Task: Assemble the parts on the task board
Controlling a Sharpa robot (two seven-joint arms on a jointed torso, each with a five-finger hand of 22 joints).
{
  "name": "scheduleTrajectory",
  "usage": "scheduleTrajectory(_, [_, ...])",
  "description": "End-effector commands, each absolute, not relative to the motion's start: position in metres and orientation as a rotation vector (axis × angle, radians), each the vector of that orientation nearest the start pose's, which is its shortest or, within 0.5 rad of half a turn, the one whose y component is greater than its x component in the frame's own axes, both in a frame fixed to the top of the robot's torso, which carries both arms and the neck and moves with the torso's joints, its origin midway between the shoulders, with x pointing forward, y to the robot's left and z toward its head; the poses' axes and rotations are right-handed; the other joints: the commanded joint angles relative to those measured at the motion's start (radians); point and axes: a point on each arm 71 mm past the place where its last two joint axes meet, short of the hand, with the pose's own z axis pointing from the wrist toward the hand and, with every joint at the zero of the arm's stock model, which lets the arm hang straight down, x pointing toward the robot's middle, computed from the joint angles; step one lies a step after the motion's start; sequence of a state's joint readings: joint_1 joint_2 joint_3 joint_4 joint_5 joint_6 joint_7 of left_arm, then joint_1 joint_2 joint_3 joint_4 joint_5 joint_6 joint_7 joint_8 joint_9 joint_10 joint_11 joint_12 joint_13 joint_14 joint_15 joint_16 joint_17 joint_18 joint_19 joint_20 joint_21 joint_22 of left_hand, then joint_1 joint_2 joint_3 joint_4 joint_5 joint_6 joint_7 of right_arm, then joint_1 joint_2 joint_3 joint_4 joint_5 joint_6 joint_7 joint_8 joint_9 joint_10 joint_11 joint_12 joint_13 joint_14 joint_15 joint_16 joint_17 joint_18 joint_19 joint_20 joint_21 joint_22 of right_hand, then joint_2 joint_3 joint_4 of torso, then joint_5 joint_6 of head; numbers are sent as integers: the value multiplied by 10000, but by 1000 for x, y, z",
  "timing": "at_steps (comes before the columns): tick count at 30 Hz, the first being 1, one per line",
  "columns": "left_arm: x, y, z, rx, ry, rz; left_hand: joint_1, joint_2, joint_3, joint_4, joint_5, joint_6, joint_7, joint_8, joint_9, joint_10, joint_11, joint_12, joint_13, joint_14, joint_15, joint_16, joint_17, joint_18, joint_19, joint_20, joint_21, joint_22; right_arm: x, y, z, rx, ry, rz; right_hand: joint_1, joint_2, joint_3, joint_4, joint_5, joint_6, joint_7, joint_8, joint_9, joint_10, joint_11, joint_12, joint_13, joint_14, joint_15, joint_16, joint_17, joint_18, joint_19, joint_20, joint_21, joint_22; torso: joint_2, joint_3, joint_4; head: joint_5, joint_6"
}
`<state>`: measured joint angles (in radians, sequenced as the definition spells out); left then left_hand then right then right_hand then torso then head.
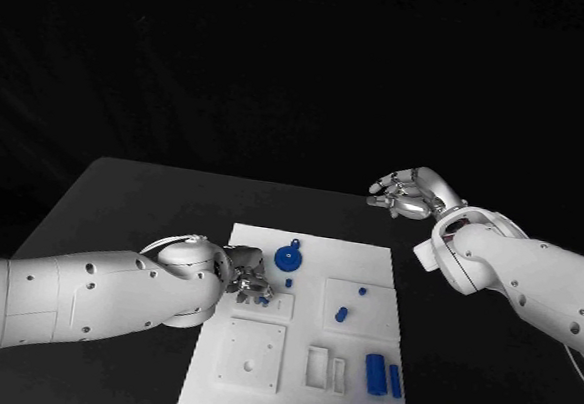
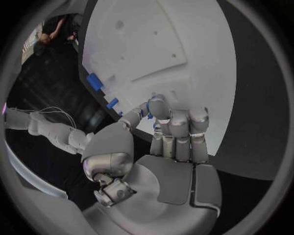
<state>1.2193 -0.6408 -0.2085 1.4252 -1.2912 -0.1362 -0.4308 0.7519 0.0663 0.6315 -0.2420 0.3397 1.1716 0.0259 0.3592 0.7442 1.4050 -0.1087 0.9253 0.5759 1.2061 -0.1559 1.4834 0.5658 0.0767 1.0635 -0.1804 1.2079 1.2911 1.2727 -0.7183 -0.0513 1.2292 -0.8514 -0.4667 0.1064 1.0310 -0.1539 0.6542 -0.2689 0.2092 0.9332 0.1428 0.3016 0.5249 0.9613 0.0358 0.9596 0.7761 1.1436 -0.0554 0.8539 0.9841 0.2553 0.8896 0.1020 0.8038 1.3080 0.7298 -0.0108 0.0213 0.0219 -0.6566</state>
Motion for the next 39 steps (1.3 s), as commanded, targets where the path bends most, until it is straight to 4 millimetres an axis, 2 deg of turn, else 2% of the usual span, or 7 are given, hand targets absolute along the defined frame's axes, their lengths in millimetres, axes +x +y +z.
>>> scheduleTrajectory(1, [476, 145, -262, 685, 20991, -4164, 32, 107, 380, -294, 177, 563, -409, 30, 12, 102, -172, 44, 11, 744, -751, 64, 16, 439, 37, -965, 60, 10, 551, -232, -158, 3824, 14967, 8677, 89, 36, -39, -1, 46, -27, 23, -47, 17, -17, 22, -55, -12, -51, 7, -37, -12, 64, -6, 29, -46, 52, -5, -4, 8, 5, -4])
scheduleTrajectory(15, [473, 144, -264, 881, 21235, -4081, 32, 111, 389, -292, 176, 560, -409, 28, 13, 94, -172, 53, 18, 742, -751, 65, 16, 444, 38, -964, 63, 11, 551, -231, -159, 3821, 15004, 8684, 89, 42, -46, -3, 51, -22, 22, -47, 19, -18, 22, -53, -19, -52, 7, -36, -16, 65, -5, 30, -49, 55, -5, -1, 9, 34, -42])
scheduleTrajectory(20, [473, 144, -264, 943, 21288, -4040, 35, 111, 451, -318, 528, 552, -403, 19, 20, 50, -166, 93, 50, 718, -744, 72, 18, 459, 19, -951, 75, 20, 552, -230, -159, 3818, 15014, 8703, 78, 45, -55, 2, 57, -22, 23, -48, 20, -19, 23, -53, -25, -54, 9, -36, -20, 65, -5, 32, -53, 56, -4, -8, 5, 51, -48])
scheduleTrajectory(35, [472, 145, -267, 1123, 21596, -3903, 18, 105, 445, -303, 507, 545, -398, 13, 21, 39, -161, 100, 55, 711, -740, 71, 15, 460, 16, -946, 78, 20, 552, -229, -160, 3810, 15032, 8715, 76, 54, -62, 1, 70, -22, 24, -52, 20, -24, 24, -53, -35, -59, 10, -36, -27, 64, -8, 34, -59, 59, -7, -5, 8, 62, -55])
scheduleTrajectory(39, [472, 145, -267, 1134, 21625, -3897, 16, 116, 467, -315, 656, 545, -395, 8, 24, 29, -158, 117, 69, 699, -735, 77, 18, 463, -2, -937, 83, 24, 553, -228, -160, 3809, 15049, 8719, 75, 57, -64, 1, 73, -21, 24, -52, 21, -25, 24, -52, -38, -60, 11, -36, -29, 64, -8, 34, -61, 60, -4, -6, 3, 76, -51])
